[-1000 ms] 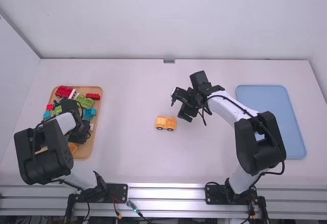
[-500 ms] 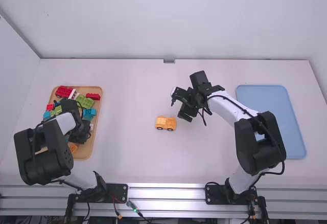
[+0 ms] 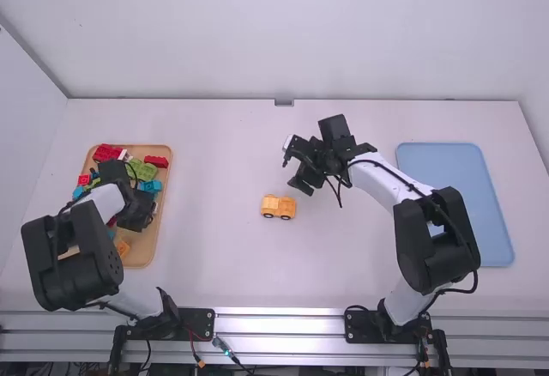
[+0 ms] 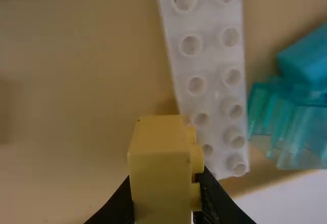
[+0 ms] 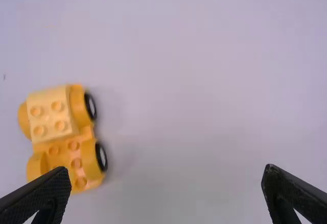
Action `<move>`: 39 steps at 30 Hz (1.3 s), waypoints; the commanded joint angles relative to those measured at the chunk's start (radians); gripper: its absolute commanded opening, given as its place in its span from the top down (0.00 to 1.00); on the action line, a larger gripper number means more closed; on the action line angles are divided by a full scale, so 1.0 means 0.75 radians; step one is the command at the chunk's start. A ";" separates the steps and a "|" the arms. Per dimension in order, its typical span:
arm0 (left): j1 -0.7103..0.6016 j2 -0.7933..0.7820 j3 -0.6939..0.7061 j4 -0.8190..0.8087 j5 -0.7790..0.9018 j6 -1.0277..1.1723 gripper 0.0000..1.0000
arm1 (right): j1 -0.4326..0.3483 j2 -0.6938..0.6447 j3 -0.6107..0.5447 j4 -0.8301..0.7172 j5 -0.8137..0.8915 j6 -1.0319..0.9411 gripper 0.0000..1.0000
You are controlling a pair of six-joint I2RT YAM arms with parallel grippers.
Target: Assemble lego blocks to make yellow taxi
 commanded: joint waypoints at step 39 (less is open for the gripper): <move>-1.075 -0.276 0.028 0.748 0.138 1.044 0.77 | -0.112 0.222 0.018 0.897 -0.820 1.498 0.09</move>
